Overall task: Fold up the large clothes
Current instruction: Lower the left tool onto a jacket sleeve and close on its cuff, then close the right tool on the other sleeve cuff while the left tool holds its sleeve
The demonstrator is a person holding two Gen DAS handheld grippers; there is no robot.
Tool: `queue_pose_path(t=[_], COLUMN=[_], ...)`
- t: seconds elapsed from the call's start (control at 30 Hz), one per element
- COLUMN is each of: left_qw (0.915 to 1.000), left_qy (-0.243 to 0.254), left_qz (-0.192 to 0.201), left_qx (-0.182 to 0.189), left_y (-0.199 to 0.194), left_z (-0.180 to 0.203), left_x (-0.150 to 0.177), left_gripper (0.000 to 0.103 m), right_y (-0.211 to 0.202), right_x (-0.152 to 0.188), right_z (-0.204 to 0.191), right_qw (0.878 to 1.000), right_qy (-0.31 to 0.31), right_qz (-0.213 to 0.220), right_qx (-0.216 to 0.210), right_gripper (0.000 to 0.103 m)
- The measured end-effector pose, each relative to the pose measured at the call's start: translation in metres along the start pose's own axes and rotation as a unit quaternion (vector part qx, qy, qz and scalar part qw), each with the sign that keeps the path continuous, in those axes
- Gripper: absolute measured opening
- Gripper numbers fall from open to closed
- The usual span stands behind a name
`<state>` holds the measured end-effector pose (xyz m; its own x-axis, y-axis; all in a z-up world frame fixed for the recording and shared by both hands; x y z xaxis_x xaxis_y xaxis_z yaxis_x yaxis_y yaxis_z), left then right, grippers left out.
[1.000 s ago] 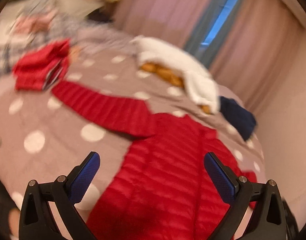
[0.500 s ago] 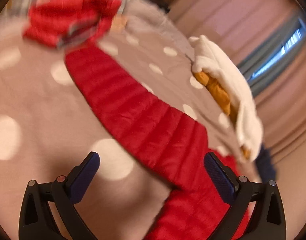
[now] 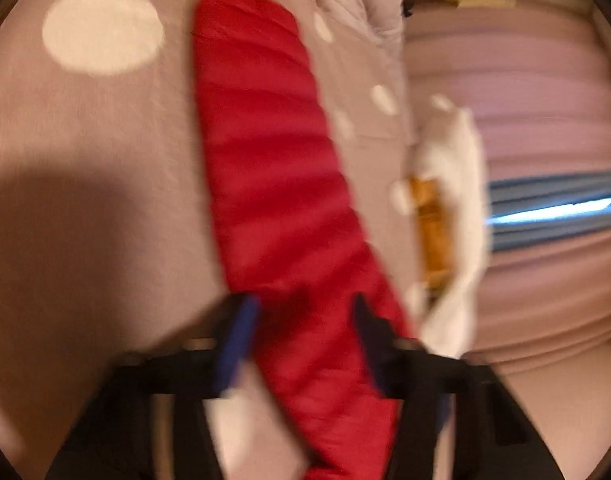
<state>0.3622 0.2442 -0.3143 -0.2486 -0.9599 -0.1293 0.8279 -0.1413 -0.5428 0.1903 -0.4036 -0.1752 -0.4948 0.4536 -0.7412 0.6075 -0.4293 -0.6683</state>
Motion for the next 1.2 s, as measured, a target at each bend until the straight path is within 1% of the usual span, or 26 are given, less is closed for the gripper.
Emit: queue_pose_path(t=[0.07,0.1,0.2,0.27,0.3,0.33,0.37,0.4,0.43,0.47,0.5,0.57,0.6,0.63,0.7,0.73,0.77,0.83,0.87,0.9,0.97,1.03,1.07,1.1,1.13,1.2], left_qw=[0.9997,0.9995,0.9997,0.9999,0.9995,0.9993,0.9990,0.9986,0.9985,0.9988,0.9992,0.9987,0.9978,0.9973,0.9957,0.9959,0.9967,0.9976,0.9981,0.9984,0.9950,0.9807,0.9722,0.9640,0.9590,0.9569], left_qy=[0.011,0.012,0.008,-0.009,-0.023,-0.025,-0.021,-0.008,0.002,0.011,0.021,0.034,0.054,0.069,0.092,0.090,0.080,0.044,0.035,0.044,0.095,0.168,0.196,0.219,0.234,0.242], left_qz=[0.005,0.008,0.011,0.004,0.005,0.011,0.024,0.041,0.051,0.047,0.033,0.030,0.033,0.023,-0.005,0.001,-0.009,-0.042,-0.040,-0.029,0.007,0.052,0.074,0.095,0.103,0.113], left_qx=[-0.022,-0.027,-0.020,-0.013,-0.021,-0.026,-0.032,-0.033,-0.018,0.003,0.003,-0.022,-0.019,-0.009,-0.011,-0.006,0.009,0.032,0.031,0.019,-0.027,-0.086,-0.104,-0.118,-0.122,-0.115], left_y=[0.002,0.000,-0.008,-0.013,-0.018,-0.019,-0.023,-0.027,-0.025,-0.021,-0.015,-0.009,-0.003,0.006,0.028,0.029,0.035,0.047,0.049,0.045,0.034,0.015,0.005,-0.007,-0.016,-0.034], left_z=[-0.008,-0.011,-0.019,-0.028,-0.031,-0.033,-0.033,-0.031,-0.026,-0.021,-0.016,-0.007,-0.001,0.003,0.009,0.008,0.007,0.000,-0.004,-0.006,0.001,0.011,0.016,0.020,0.022,0.021], left_x=[-0.003,-0.004,-0.005,-0.009,-0.013,-0.021,-0.026,-0.032,-0.037,-0.040,-0.041,-0.043,-0.043,-0.042,-0.040,-0.041,-0.041,-0.038,-0.036,-0.036,-0.032,-0.029,-0.029,-0.028,-0.026,-0.023], left_gripper=[0.016,0.013,0.011,0.013,0.013,0.016,0.028,0.037,0.058,0.074,0.076,0.077,0.077,0.077,0.068,0.052,0.037,0.019,0.015,0.014,0.013,0.013,0.013,0.013,0.013,0.013], right_y=[0.012,0.020,0.030,0.025,0.023,0.020,0.020,0.018,0.018,0.018,0.019,0.022,0.025,0.025,0.027,0.028,0.029,0.033,0.034,0.035,0.037,0.040,0.041,0.041,0.042,0.044], right_x=[-0.002,-0.003,0.000,0.005,0.007,0.009,0.010,0.012,0.013,0.014,0.015,0.017,0.017,0.017,0.015,0.015,0.014,0.015,0.016,0.017,0.018,0.019,0.020,0.020,0.021,0.021], right_z=[0.014,0.027,0.064,0.088,0.094,0.102,0.105,0.108,0.110,0.111,0.114,0.111,0.107,0.105,0.095,0.091,0.086,0.077,0.074,0.072,0.069,0.068,0.069,0.071,0.074,0.081], right_qw=[1.000,0.999,0.994,0.991,0.990,0.989,0.989,0.989,0.989,0.989,0.988,0.988,0.988,0.988,0.990,0.991,0.991,0.992,0.993,0.993,0.993,0.993,0.993,0.992,0.992,0.990], right_qy=[0.021,0.039,0.091,0.117,0.122,0.124,0.122,0.118,0.115,0.114,0.116,0.123,0.126,0.125,0.114,0.108,0.102,0.092,0.090,0.088,0.084,0.082,0.084,0.091,0.099,0.118], right_qz=[-0.012,-0.018,-0.044,-0.041,-0.039,-0.039,-0.040,-0.040,-0.041,-0.043,-0.044,-0.048,-0.052,-0.053,-0.053,-0.052,-0.053,-0.056,-0.057,-0.059,-0.063,-0.067,-0.066,-0.065,-0.064,-0.065], right_qx=[-0.003,-0.001,0.033,0.051,0.056,0.066,0.071,0.078,0.083,0.088,0.089,0.085,0.077,0.072,0.064,0.063,0.064,0.063,0.059,0.055,0.055,0.059,0.058,0.055,0.051,0.039], right_gripper=[0.102,0.102,0.101,0.102,0.102,0.102,0.102,0.102,0.102,0.102,0.102,0.102,0.102,0.102,0.102,0.102,0.102,0.102,0.102,0.102,0.102,0.102,0.102,0.102,0.102,0.102])
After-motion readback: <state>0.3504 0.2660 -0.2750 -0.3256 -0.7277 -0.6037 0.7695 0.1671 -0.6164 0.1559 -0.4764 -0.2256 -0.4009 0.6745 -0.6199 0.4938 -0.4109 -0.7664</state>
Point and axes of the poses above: each gripper's, at about its wrist camera, not at the fingertips, and y roughly the way its jaws point, z to its right, x to its underside, the point moved 5 cm from there along y, roughly the way its jaws point, and after that the axes turned 1 degree about -y, right-handed, at the moved point
